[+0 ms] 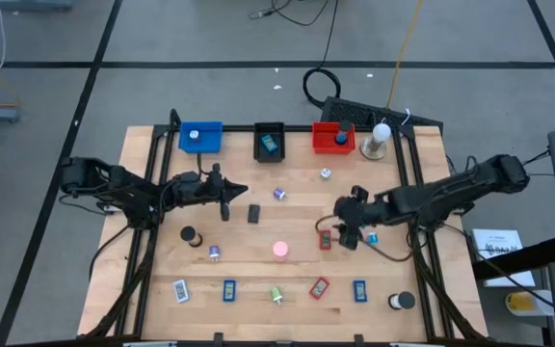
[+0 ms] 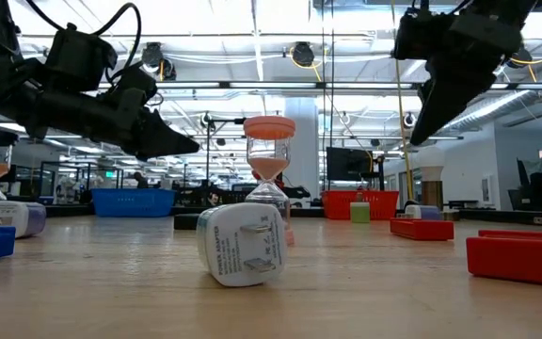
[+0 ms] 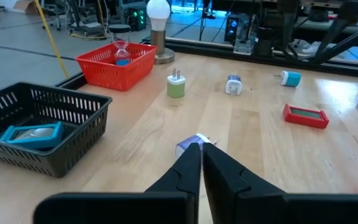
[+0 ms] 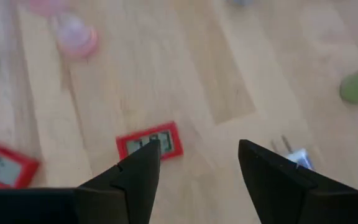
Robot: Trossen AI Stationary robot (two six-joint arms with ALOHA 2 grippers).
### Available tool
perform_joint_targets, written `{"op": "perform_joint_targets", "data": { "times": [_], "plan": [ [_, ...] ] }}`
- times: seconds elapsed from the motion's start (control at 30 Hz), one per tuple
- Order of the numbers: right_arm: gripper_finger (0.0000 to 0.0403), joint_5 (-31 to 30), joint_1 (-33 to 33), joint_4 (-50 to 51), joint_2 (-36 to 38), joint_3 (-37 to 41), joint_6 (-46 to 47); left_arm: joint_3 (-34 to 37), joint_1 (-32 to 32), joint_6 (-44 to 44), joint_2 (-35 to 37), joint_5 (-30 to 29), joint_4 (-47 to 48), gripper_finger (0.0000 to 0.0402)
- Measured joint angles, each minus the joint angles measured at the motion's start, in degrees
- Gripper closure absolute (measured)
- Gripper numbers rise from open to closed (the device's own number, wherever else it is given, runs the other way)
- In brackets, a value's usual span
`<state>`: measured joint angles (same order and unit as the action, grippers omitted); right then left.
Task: Pick & Place Office items
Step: Put the top red digital clock into the black bin
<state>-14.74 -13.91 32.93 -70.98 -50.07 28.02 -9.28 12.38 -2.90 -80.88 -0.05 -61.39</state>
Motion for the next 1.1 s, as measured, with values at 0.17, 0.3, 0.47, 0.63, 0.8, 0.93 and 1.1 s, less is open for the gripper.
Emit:
{"op": "perform_joint_targets", "data": {
  "times": [0.17,0.3,0.47,0.63,0.8,0.93,1.1],
  "plan": [
    [0.0191,-0.2,-3.8,3.4,-6.4,-5.5,-2.3,0.0,-0.3,0.2,0.0,0.0,0.2,0.0372],
    [0.0177,-0.2,-5.6,10.7,-13.5,-11.5,-6.4,0.0,-0.3,0.3,0.0,-0.1,0.4,0.0371],
    [0.0125,-0.1,-6.3,14.4,-22.4,-17.0,-6.2,0.0,-0.3,0.3,0.0,-0.1,0.6,0.0371],
    [0.0064,3.0,-5.5,15.6,-28.0,-19.3,-4.4,0.0,-0.3,0.3,0.0,-0.1,1.4,0.0371],
    [0.0022,7.4,-3.9,15.1,-30.2,-19.4,-2.1,0.0,-0.3,0.3,0.0,-0.1,1.4,0.0371],
    [0.0007,7.4,-3.2,14.1,-30.5,-19.4,-3.0,0.0,-0.3,0.8,0.0,-0.1,1.5,0.0371],
    [0.0003,7.6,-1.5,10.8,-30.5,-18.5,-4.4,0.0,-0.3,0.8,0.0,-0.1,1.7,0.0371]
  ]
}}
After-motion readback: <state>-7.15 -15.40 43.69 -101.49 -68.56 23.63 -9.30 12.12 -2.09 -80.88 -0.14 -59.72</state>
